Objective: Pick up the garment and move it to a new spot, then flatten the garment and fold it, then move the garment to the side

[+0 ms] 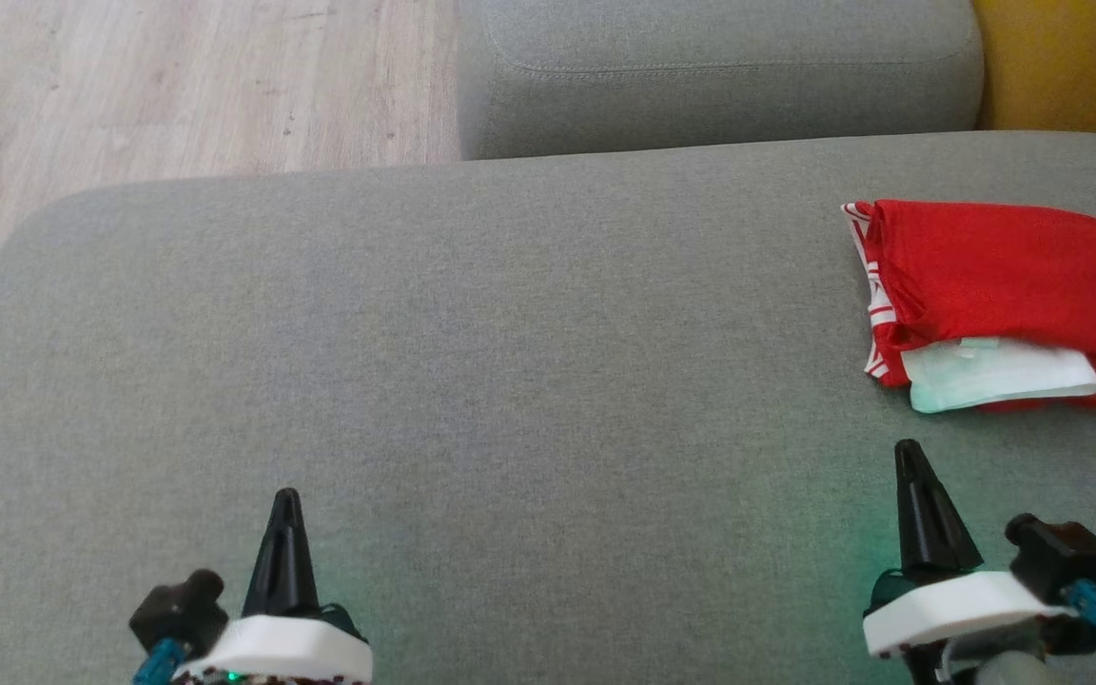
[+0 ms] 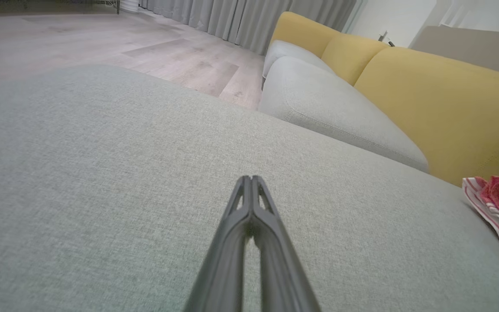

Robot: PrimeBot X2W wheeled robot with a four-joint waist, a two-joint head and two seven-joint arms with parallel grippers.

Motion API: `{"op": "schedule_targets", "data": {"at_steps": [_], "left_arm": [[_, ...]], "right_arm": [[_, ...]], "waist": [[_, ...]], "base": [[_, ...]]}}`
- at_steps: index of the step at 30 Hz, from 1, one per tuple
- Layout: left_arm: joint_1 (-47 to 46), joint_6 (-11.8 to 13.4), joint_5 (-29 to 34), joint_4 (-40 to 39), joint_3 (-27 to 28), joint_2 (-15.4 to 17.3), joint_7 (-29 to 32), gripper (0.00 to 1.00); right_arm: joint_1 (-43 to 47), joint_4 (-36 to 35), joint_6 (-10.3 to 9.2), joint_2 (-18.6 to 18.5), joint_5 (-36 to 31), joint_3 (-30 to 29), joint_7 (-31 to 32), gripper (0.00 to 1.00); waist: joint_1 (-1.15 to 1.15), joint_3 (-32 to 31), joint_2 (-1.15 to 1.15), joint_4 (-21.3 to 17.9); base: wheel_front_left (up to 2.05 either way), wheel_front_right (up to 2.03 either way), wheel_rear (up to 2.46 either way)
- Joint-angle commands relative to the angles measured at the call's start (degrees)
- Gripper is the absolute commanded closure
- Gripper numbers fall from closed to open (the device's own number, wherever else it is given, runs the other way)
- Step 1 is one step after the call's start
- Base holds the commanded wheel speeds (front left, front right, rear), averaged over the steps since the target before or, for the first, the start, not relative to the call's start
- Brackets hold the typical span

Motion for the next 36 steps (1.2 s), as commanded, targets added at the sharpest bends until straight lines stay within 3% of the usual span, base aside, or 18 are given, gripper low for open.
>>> {"op": "schedule_targets", "data": {"at_steps": [1,36], "left_arm": [[-2.61,-0.14,-1.04,-2.02,0.81,0.02,0.32,1.0],[-3.41,-2.29,-21.14,-4.1,5.56,0.11,6.36,1.0]], "right_arm": [[-2.58,-2.01,0.0,-0.39,1.4,-0.2,0.32,1.0],[-4.18,-2.69,-0.02,-1.11,25.76,-1.77,5.54,1.0]], "waist": [[0.0,0.0,0.0,-0.01],[0.0,-0.31,0.0,-0.75]], "base": [[0.0,0.0,0.0],[0.0,0.0,0.0]]}}
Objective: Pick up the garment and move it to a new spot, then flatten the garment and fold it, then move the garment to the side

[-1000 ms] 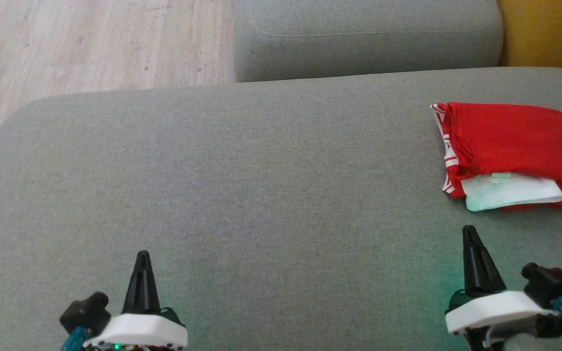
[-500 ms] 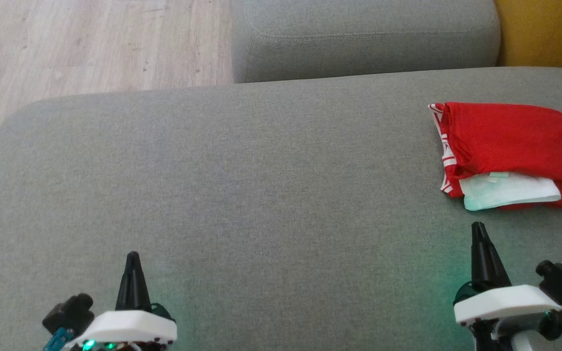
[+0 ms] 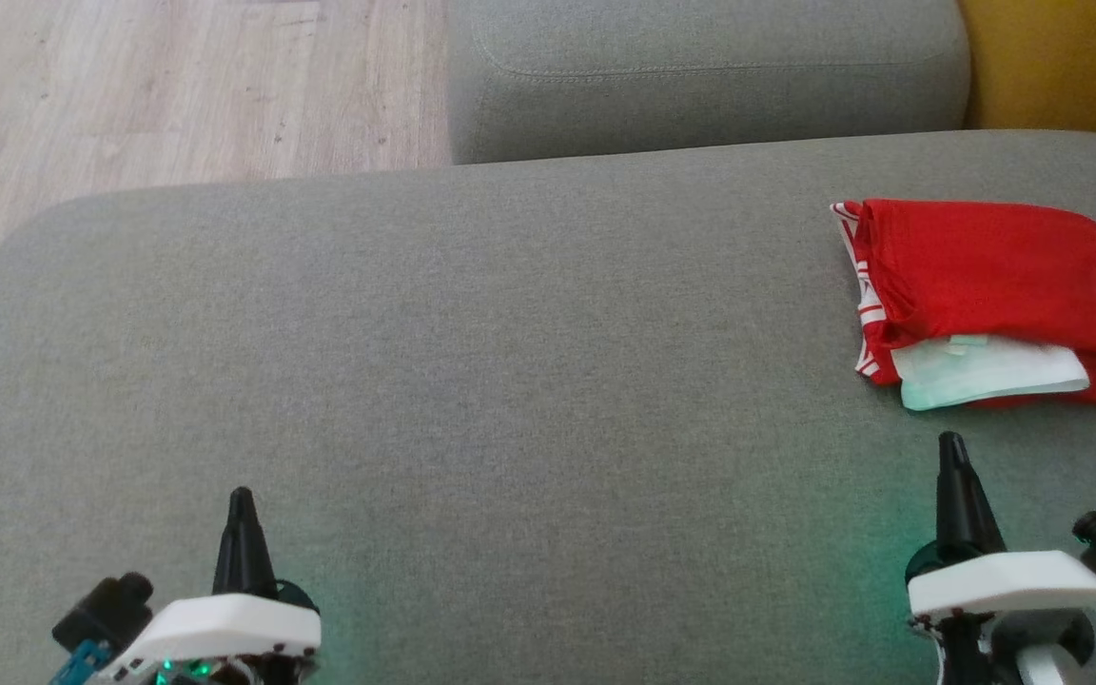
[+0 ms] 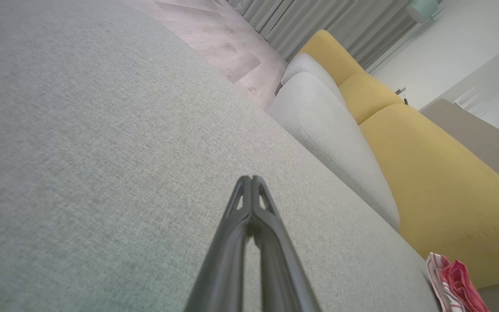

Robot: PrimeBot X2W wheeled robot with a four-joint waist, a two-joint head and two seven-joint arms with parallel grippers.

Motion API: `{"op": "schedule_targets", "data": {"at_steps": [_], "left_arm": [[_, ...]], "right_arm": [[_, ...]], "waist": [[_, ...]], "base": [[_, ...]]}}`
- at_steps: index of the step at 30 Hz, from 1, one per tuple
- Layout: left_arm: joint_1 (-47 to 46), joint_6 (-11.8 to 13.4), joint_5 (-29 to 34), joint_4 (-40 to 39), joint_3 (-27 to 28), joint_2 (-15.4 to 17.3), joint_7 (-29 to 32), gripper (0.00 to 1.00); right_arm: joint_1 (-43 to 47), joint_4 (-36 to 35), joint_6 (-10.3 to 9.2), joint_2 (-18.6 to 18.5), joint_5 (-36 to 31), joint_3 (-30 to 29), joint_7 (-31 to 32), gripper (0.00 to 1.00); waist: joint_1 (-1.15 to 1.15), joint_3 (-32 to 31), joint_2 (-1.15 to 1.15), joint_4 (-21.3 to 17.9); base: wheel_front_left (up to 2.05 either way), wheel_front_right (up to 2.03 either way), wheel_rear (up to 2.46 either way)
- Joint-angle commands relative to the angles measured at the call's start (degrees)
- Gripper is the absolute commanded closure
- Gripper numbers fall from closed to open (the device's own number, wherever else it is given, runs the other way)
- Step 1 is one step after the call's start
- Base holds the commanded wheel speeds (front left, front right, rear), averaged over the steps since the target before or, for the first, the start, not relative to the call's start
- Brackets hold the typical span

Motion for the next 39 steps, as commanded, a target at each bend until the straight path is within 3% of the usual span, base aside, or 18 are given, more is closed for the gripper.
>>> {"op": "schedule_targets", "data": {"at_steps": [1,39], "left_arm": [[-2.97,-0.48,-1.7,-2.03,1.62,0.12,0.54,1.0],[-3.85,-2.76,-22.92,-4.19,6.65,0.22,6.95,1.0]], "right_arm": [[-3.14,-2.12,-0.02,-1.01,2.18,0.06,0.46,1.0],[-4.85,-2.81,-0.03,-1.24,27.31,-2.33,6.55,1.0]], "waist": [[0.0,-0.02,0.0,-0.04],[0.0,-0.34,0.0,-0.81]], "base": [[0.0,0.0,0.0],[0.0,0.0,0.0]]}}
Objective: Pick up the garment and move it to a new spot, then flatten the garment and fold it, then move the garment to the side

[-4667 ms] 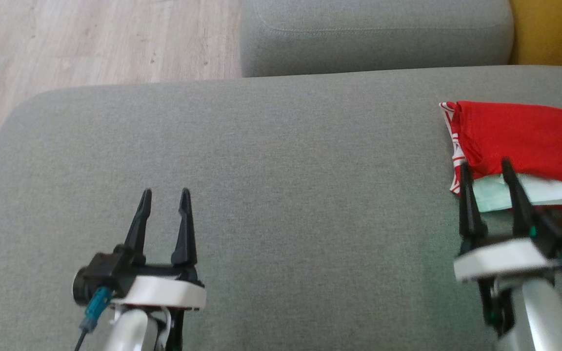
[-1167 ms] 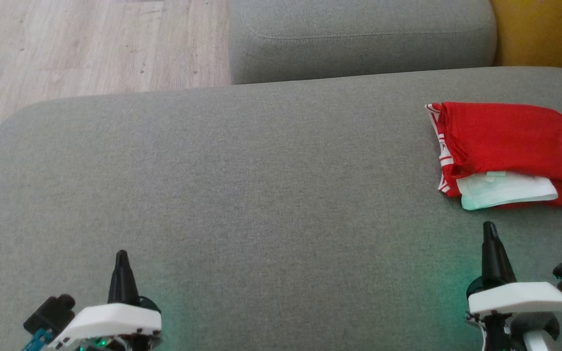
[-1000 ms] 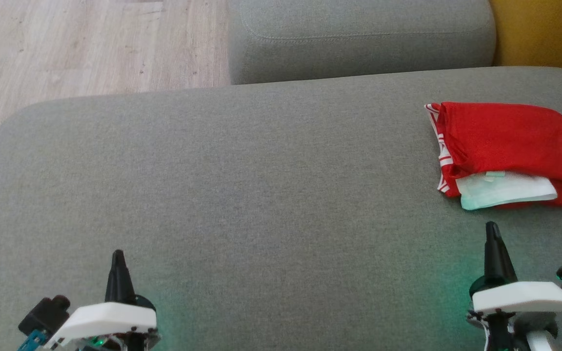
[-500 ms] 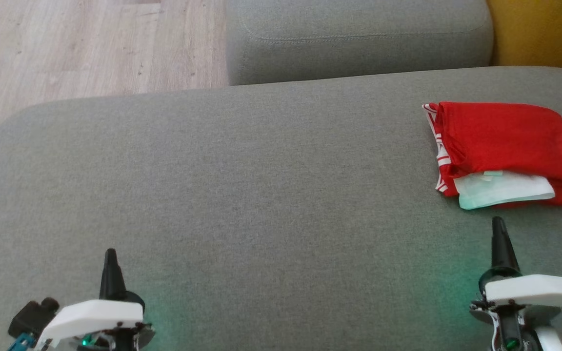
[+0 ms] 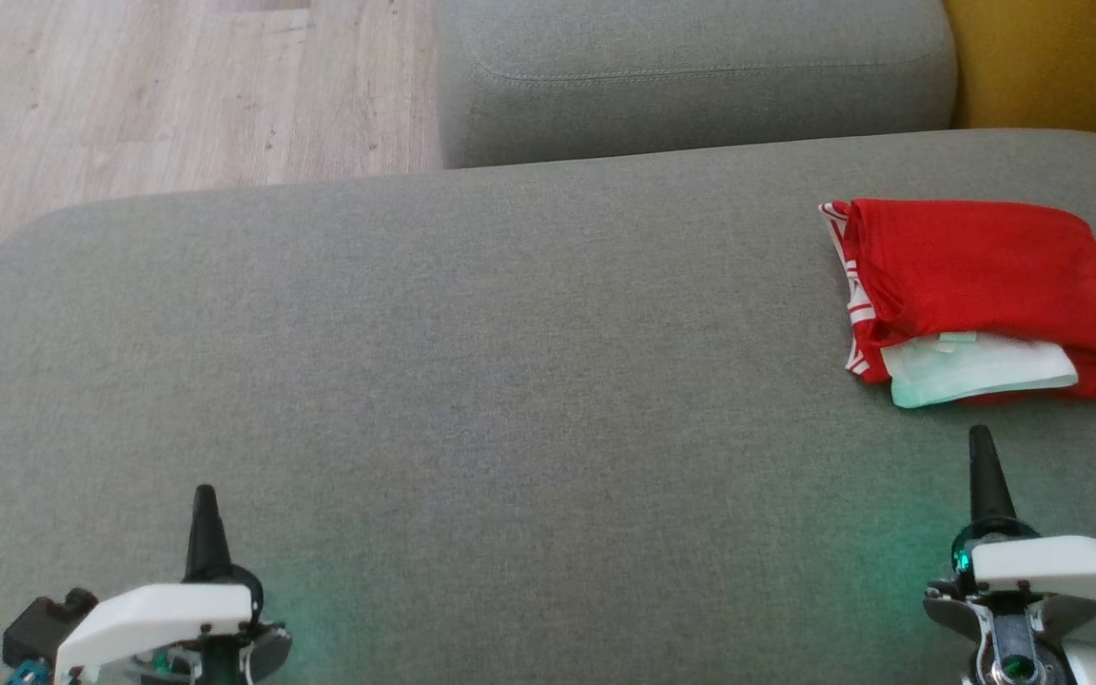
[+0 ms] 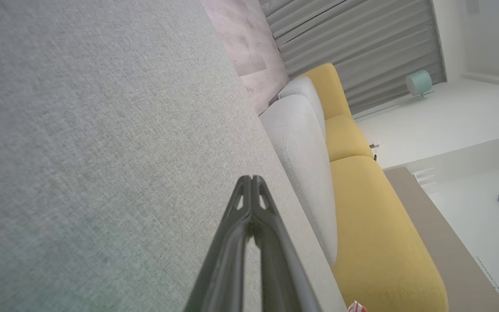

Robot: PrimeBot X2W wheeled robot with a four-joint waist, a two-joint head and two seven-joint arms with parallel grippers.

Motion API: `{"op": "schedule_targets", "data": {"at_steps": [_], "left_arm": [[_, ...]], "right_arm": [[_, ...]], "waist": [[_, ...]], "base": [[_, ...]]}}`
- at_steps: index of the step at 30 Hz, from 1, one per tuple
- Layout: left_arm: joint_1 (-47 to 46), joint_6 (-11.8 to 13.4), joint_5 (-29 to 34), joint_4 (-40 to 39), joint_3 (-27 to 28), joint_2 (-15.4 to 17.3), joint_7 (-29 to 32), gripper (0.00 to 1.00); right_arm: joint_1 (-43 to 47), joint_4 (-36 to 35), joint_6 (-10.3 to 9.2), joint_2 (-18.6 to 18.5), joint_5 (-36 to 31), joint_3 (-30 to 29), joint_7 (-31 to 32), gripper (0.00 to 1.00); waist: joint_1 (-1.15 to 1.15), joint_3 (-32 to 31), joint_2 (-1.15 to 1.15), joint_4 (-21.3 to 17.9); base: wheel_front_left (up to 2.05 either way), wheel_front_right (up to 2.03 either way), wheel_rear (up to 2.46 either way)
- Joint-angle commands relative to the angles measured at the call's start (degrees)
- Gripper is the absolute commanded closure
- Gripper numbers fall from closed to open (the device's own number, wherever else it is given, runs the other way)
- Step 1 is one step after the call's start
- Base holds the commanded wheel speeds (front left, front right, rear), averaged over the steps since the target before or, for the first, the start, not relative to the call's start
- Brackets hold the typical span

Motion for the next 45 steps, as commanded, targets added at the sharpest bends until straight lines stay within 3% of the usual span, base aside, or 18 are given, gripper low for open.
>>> {"op": "schedule_targets", "data": {"at_steps": [1,40,45], "left_arm": [[-3.23,-0.57,-1.74,-2.07,1.92,0.24,0.53,1.0],[-4.11,-2.84,-22.95,-4.23,6.95,0.33,6.93,1.0],[-4.11,-2.85,-22.98,-4.24,6.96,0.33,6.94,1.0]], "right_arm": [[-3.59,-2.25,-0.03,-1.16,2.17,0.39,0.58,1.0],[-5.33,-2.92,-0.04,-1.12,26.96,-2.38,6.98,1.0],[-5.34,-2.92,-0.04,-1.05,26.92,-2.48,7.06,1.0]], "waist": [[0.0,-0.02,0.0,-0.04],[0.0,-0.34,0.0,-0.81],[0.0,-0.34,0.0,-0.81]], "base": [[0.0,0.0,0.0],[0.0,0.0,0.0],[0.0,0.0,0.0]]}}
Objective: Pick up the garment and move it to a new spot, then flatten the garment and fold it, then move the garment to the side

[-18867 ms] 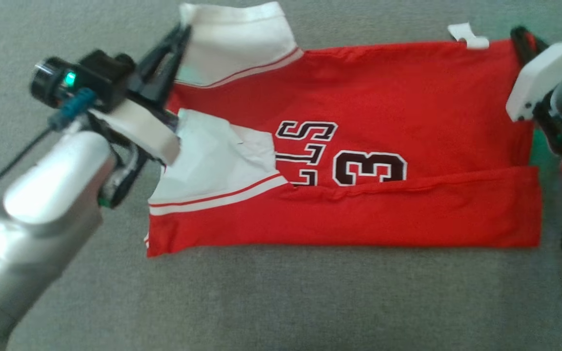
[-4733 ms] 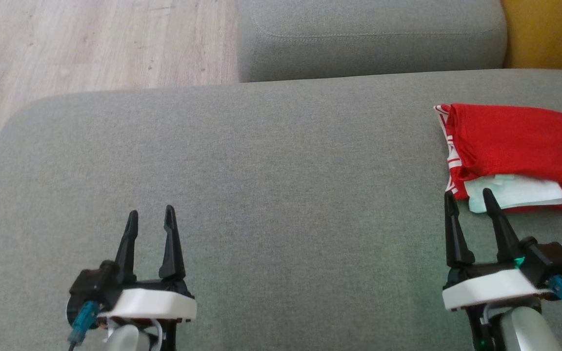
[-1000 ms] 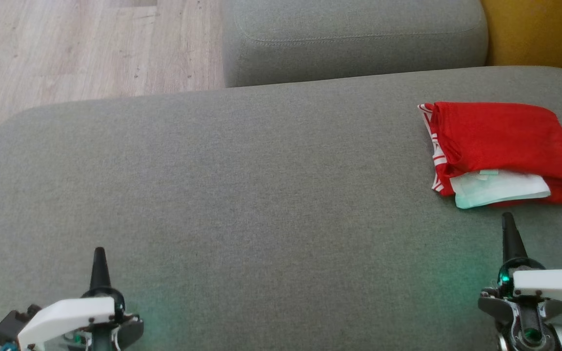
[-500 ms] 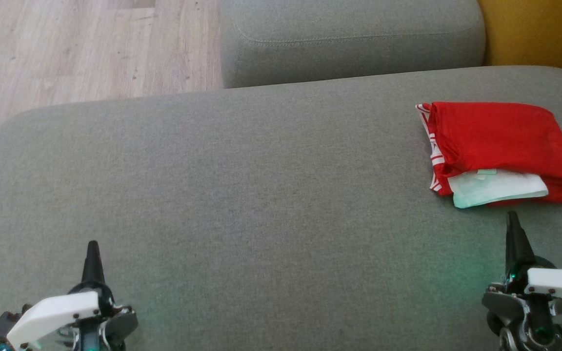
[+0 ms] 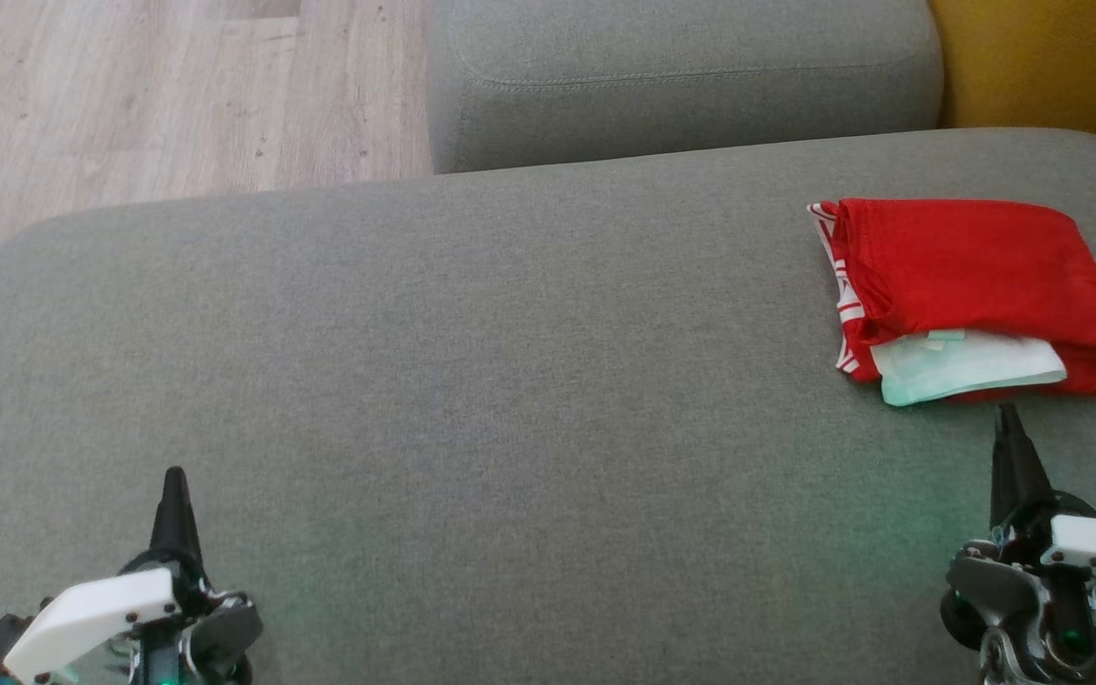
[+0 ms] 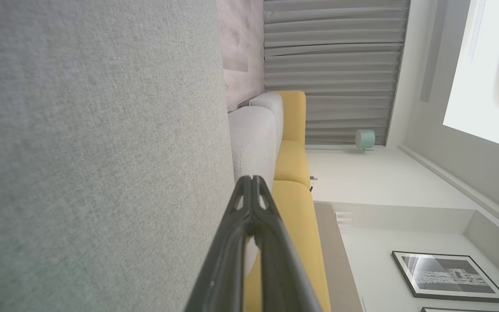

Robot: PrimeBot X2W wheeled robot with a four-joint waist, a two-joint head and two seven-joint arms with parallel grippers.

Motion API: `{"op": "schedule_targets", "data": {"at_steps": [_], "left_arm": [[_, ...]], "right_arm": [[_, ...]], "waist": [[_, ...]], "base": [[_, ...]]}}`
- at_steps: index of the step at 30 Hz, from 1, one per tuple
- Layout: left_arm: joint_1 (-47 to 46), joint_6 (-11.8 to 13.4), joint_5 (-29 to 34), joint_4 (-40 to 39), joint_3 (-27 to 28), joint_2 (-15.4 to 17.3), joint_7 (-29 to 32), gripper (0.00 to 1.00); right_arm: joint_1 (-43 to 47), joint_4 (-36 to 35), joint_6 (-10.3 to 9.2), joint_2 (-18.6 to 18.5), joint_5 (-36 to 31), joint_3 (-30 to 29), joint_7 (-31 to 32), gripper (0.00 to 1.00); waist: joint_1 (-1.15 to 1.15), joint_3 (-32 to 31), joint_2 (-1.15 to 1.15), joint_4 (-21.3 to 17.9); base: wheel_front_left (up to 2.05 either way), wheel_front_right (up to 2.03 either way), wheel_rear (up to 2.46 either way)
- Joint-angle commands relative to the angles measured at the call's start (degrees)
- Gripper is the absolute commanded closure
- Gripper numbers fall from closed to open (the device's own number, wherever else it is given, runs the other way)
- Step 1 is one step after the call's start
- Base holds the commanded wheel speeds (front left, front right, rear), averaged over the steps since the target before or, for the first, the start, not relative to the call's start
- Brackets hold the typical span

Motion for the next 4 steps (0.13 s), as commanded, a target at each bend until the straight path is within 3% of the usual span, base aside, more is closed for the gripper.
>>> {"op": "schedule_targets", "data": {"at_steps": [1,4], "left_arm": [[-3.0,-0.38,-0.32,-2.12,2.26,0.36,0.41,1.0],[-3.0,-0.38,-0.32,-2.12,2.26,0.36,0.41,1.0]], "right_arm": [[-3.04,-2.21,-0.04,-1.03,0.4,1.01,0.29,1.0],[-3.04,-2.21,-0.04,-0.99,0.35,0.96,0.34,1.0]], "waist": [[0.0,0.0,0.0,0.0],[0.0,0.0,0.0,0.0]], "base": [[0.0,0.0,0.0],[0.0,0.0,0.0]]}}
